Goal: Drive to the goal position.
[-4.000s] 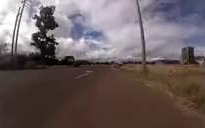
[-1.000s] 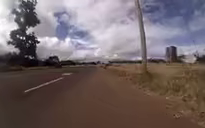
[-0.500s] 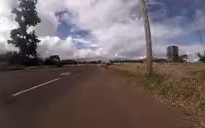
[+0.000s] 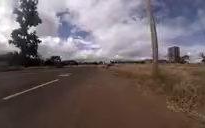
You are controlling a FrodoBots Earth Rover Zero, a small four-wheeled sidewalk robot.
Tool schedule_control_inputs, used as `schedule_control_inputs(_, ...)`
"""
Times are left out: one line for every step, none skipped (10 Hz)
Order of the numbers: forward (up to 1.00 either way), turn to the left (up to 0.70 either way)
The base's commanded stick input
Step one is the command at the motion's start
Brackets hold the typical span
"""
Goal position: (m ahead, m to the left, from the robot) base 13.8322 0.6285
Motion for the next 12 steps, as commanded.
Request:
schedule_control_inputs(0.70, 0.00)
schedule_control_inputs(0.70, 0.00)
schedule_control_inputs(0.70, 0.00)
schedule_control_inputs(0.70, 0.00)
schedule_control_inputs(0.70, 0.00)
schedule_control_inputs(0.70, 0.00)
schedule_control_inputs(0.70, 0.00)
schedule_control_inputs(0.70, 0.00)
schedule_control_inputs(0.70, 0.00)
schedule_control_inputs(0.70, 0.00)
schedule_control_inputs(0.70, 0.00)
schedule_control_inputs(0.70, 0.00)
